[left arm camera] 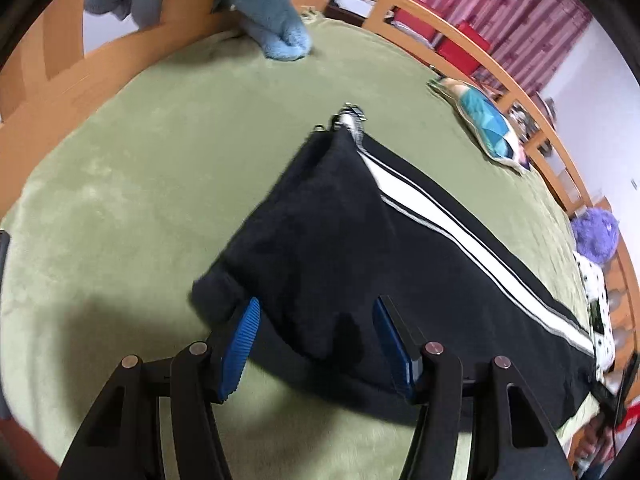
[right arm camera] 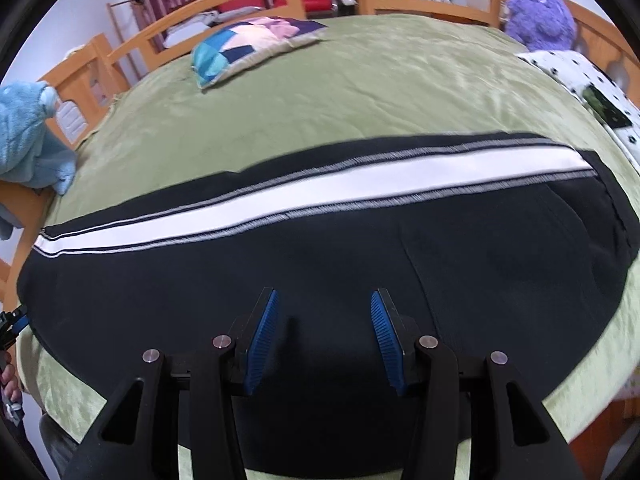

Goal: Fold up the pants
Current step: 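Pull the leg hem with the left tool to align the folded legs, then release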

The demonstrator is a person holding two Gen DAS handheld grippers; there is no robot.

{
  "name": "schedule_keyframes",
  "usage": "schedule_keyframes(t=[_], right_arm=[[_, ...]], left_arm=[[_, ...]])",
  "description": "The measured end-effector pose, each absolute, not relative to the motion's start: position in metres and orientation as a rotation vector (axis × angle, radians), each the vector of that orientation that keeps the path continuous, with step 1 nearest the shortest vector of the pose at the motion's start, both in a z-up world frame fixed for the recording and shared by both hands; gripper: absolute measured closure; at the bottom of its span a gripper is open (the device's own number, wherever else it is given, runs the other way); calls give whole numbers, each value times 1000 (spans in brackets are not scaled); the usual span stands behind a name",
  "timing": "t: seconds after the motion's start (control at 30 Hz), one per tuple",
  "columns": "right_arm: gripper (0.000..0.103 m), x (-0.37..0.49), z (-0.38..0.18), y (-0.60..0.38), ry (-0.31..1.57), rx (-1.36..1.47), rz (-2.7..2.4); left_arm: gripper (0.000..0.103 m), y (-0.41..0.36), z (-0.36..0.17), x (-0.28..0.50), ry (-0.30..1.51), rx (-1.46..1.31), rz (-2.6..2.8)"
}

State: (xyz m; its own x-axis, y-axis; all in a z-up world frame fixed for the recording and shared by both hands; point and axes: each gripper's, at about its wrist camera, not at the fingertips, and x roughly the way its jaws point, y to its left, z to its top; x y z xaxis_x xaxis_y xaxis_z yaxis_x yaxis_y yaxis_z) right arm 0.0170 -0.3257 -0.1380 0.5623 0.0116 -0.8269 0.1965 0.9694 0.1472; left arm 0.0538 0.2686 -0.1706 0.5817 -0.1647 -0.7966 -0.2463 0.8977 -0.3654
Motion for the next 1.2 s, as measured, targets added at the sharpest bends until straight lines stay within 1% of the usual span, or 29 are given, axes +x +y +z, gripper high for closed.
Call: schedule_keyframes(t=[0.23, 0.27, 0.3, 0.33, 0.37, 0.47, 0.53, 0.57, 0.63, 0.67, 0.7, 0.8, 0.87, 0.97, 1.1, 1.13, 1.2], right_arm=[[55, 12, -141, -326, 995, 254, -160], [55, 13, -141, -324, 997, 252, -160], [55, 14, -141, -321, 1000, 248, -157], [55, 15, -142, -319, 1001, 245, -152], [55, 15, -142, -317, 1002, 242, -145], [55, 15, -140, -310, 992, 224, -127], [55, 13, -138, -308, 982, 219, -112], [55, 12, -138, -307, 980, 220, -108], [55, 10, -138, -307, 975, 227, -95], [55, 9, -139, -308, 974, 231, -89], [55, 8, -140, -308, 975, 235, -83], [55, 3, -141, -311, 976, 245, -76], [55, -1, -140, -314, 966, 249, -82], [55, -5, -142, -322, 966, 277, -96], [55, -6, -146, -325, 977, 289, -118], [55, -7, -146, -325, 979, 288, -123], [55, -7, -147, -324, 983, 292, -134]], left_arm=[[47, 284, -189, 69, 939, -597, 82], [51, 285, -189, 69, 929, -611, 88], [76, 285, -189, 67, 921, -612, 105], [89, 285, -188, 66, 916, -608, 91], [94, 285, -184, 63, 919, -619, 46], [95, 288, -159, 40, 850, -613, 59], [94, 287, -143, 27, 835, -607, 56], [89, 286, -141, 24, 842, -594, 63], [68, 282, -143, 24, 878, -523, 142], [48, 281, -146, 27, 922, -469, 226], [45, 279, -150, 27, 962, -432, 283], [45, 279, -154, 22, 973, -504, 173], [45, 278, -153, 19, 945, -536, 122], [44, 278, -152, 22, 910, -513, 145], [44, 285, -165, 38, 912, -523, 214], [49, 285, -171, 42, 930, -516, 232], [79, 288, -183, 47, 958, -515, 241]])
